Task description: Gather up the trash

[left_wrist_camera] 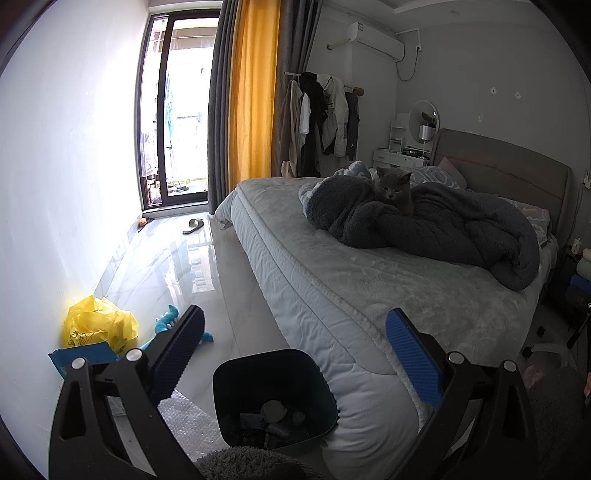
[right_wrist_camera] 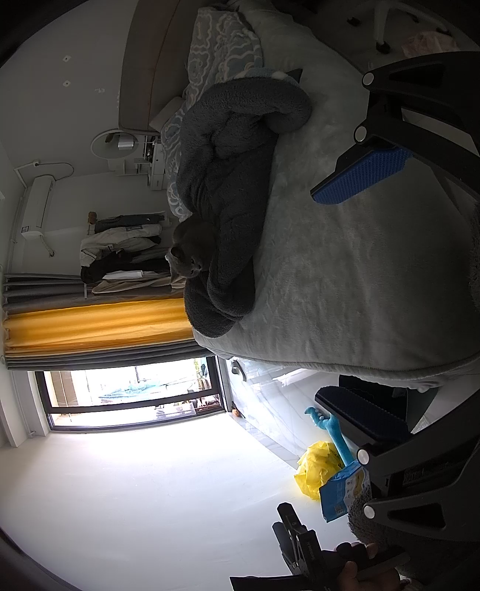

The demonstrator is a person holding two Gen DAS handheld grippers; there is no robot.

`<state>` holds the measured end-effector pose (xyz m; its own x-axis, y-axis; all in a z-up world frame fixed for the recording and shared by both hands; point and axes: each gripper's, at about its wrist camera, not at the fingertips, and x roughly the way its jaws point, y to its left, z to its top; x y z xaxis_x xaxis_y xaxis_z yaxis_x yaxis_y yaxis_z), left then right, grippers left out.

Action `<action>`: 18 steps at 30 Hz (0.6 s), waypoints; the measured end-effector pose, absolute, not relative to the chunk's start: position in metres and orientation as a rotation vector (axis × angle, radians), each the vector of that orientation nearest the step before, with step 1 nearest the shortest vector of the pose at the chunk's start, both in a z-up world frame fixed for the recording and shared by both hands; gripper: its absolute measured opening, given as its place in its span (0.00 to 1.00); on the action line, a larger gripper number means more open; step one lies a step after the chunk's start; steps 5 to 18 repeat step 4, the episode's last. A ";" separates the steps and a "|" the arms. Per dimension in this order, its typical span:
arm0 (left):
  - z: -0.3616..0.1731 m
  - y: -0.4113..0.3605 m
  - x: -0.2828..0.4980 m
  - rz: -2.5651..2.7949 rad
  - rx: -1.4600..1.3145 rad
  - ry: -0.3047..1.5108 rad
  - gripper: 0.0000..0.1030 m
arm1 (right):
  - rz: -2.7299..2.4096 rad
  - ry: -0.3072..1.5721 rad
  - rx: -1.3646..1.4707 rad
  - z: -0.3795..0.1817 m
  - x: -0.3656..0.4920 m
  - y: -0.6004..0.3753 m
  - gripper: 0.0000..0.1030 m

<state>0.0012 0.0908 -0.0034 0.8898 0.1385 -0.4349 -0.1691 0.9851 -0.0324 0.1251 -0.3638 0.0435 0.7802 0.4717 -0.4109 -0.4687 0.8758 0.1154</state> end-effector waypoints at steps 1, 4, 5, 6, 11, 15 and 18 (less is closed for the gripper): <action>-0.004 0.091 0.001 0.160 -0.071 0.446 0.97 | 0.508 0.445 0.007 0.044 0.125 -0.364 0.97; -0.004 0.091 0.001 0.161 -0.071 0.447 0.97 | 0.509 0.446 0.007 0.044 0.125 -0.364 0.97; -0.004 0.091 0.001 0.161 -0.071 0.447 0.97 | 0.509 0.446 0.007 0.044 0.125 -0.364 0.97; -0.004 0.091 0.001 0.161 -0.071 0.447 0.97 | 0.509 0.446 0.007 0.044 0.125 -0.364 0.97; -0.004 0.091 0.001 0.161 -0.071 0.447 0.97 | 0.509 0.446 0.007 0.044 0.125 -0.364 0.97; -0.004 0.091 0.001 0.161 -0.071 0.447 0.97 | 0.509 0.446 0.007 0.044 0.125 -0.364 0.97; -0.004 0.091 0.001 0.161 -0.071 0.447 0.97 | 0.509 0.446 0.007 0.044 0.125 -0.364 0.97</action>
